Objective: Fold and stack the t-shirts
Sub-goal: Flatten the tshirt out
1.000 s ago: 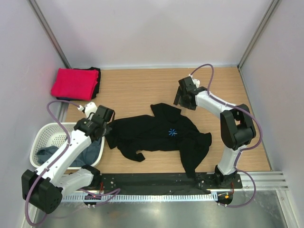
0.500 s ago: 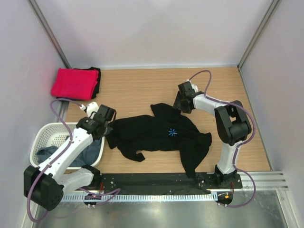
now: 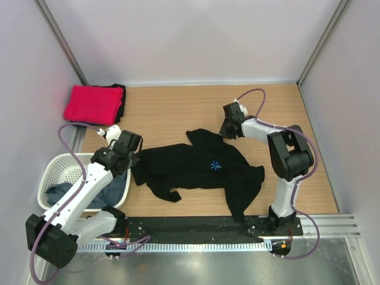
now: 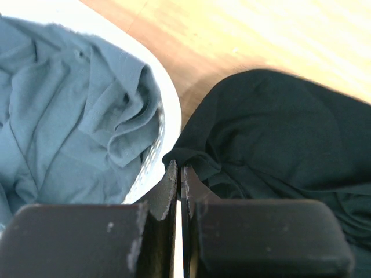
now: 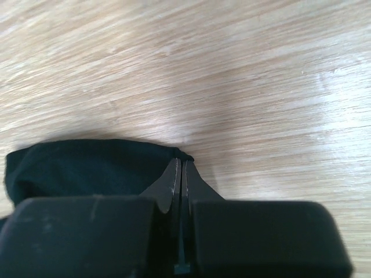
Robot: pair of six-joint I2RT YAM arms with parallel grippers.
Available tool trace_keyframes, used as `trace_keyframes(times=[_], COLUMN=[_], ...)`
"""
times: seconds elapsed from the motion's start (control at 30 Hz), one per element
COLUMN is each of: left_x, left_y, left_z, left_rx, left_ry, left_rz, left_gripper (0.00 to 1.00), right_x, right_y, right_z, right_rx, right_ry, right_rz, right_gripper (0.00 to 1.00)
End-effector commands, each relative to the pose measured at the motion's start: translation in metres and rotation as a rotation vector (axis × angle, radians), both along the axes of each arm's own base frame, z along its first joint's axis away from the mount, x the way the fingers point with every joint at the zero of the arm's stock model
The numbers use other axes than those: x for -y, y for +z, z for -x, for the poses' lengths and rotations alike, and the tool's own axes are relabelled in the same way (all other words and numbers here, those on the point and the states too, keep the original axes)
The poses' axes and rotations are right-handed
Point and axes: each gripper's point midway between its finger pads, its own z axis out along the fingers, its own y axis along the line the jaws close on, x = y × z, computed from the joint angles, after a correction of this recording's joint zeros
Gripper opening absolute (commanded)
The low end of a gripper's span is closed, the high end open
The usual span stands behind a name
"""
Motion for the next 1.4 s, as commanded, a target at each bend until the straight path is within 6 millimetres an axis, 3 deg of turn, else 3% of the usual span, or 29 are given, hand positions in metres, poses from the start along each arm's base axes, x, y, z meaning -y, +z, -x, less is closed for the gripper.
trace_keyframes(times=[0.0, 0.03, 0.1, 0.13, 0.2, 0.23, 0.3, 0.37, 0.4, 0.43, 0.47, 0.5, 0.6, 0.67, 0.73, 0.8, 0.83, 0.9, 0.93, 1.0, 1.03, 1.1, 1.13, 1.2, 1.27, 1.37], left_x=[0.003, 0.004, 0.010, 0.013, 0.016, 0.019, 0.017, 0.023, 0.028, 0.031, 0.033, 0.036, 0.033, 0.024, 0.017, 0.010, 0.006, 0.003, -0.001, -0.007, -0.012, -0.013, -0.017, -0.016, -0.013, 0.000], left_y=[0.044, 0.052, 0.077, 0.086, 0.106, 0.129, 0.158, 0.200, 0.219, 0.250, 0.265, 0.278, 0.322, 0.353, 0.374, 0.399, 0.405, 0.417, 0.429, 0.441, 0.448, 0.458, 0.466, 0.464, 0.470, 0.449], left_z=[-0.029, -0.038, -0.053, -0.061, -0.069, -0.078, -0.083, -0.092, -0.090, -0.089, -0.087, -0.082, -0.063, -0.041, -0.020, 0.000, 0.011, 0.027, 0.040, 0.056, 0.066, 0.078, 0.091, 0.098, 0.111, 0.103], left_rx=[0.142, 0.174, 0.241, 0.259, 0.301, 0.366, 0.459, 0.613, 0.668, 0.743, 0.774, 0.800, 0.898, 0.987, 1.053, 1.115, 1.123, 1.152, 1.180, 1.215, 1.228, 1.248, 1.263, 1.231, 1.234, 1.146], left_ry=[-0.019, -0.028, -0.041, -0.073, -0.112, -0.126, -0.167, -0.203, -0.232, -0.247, -0.265, -0.307, -0.353, -0.355, -0.366, -0.372, -0.376, -0.393, -0.393, -0.389, -0.386, -0.388, -0.383, -0.359, -0.358, -0.385], left_rz=[-0.005, -0.019, -0.003, -0.018, -0.034, -0.032, -0.067, -0.048, -0.021, 0.004, 0.012, 0.011, 0.009, 0.022, 0.026, 0.039, 0.044, 0.061, 0.078, 0.096, 0.105, 0.147, 0.177, 0.275, 0.381, 0.427], left_gripper=[0.00, 0.00, 0.00, 0.00, 0.00, 0.00, 0.00, 0.00, 0.00, 0.00, 0.00, 0.00, 0.00, 0.00, 0.00, 0.00, 0.01, 0.01, 0.01, 0.01, 0.01, 0.01, 0.00, 0.00, 0.01, 0.00], right_x=[-0.003, -0.003, 0.000, 0.002, 0.011, 0.017, 0.026, 0.033, 0.038, 0.042, 0.046, 0.055, 0.068, 0.081, 0.093, 0.100, 0.107, 0.110, 0.116, 0.120, 0.126, 0.128, 0.136, 0.142, 0.148, 0.153], right_y=[0.077, 0.116, 0.154, 0.202, 0.245, 0.281, 0.331, 0.378, 0.404, 0.426, 0.440, 0.468, 0.504, 0.538, 0.571, 0.587, 0.608, 0.619, 0.639, 0.651, 0.670, 0.680, 0.698, 0.711, 0.712, 0.698], right_z=[-0.034, -0.043, -0.048, -0.053, -0.051, -0.052, -0.041, -0.030, -0.018, -0.010, -0.002, 0.017, 0.047, 0.082, 0.116, 0.136, 0.157, 0.174, 0.193, 0.204, 0.222, 0.226, 0.244, 0.257, 0.259, 0.250], right_rx=[0.220, 0.305, 0.386, 0.481, 0.556, 0.629, 0.727, 0.821, 0.877, 0.927, 0.957, 1.021, 1.111, 1.206, 1.294, 1.318, 1.369, 1.383, 1.435, 1.459, 1.514, 1.532, 1.585, 1.618, 1.612, 1.551], right_ry=[0.019, 0.024, 0.041, 0.038, 0.051, 0.033, 0.034, 0.019, 0.014, 0.015, 0.009, 0.000, 0.013, 0.024, 0.018, 0.018, 0.013, 0.025, 0.020, 0.014, 0.004, 0.005, -0.016, -0.039, -0.069, -0.099], right_rz=[-0.031, -0.051, -0.033, -0.047, -0.007, 0.001, 0.012, 0.002, -0.010, -0.007, -0.003, -0.009, 0.022, 0.040, 0.033, 0.039, 0.023, 0.016, 0.000, 0.000, -0.016, -0.013, -0.024, -0.031, -0.026, 0.008], right_gripper=[0.01, 0.01, 0.01, 0.01, 0.01, 0.01, 0.01, 0.01, 0.01, 0.01, 0.01, 0.01, 0.01, 0.01, 0.01, 0.01, 0.01, 0.01, 0.01, 0.01, 0.01, 0.01, 0.01, 0.01, 0.01, 0.01])
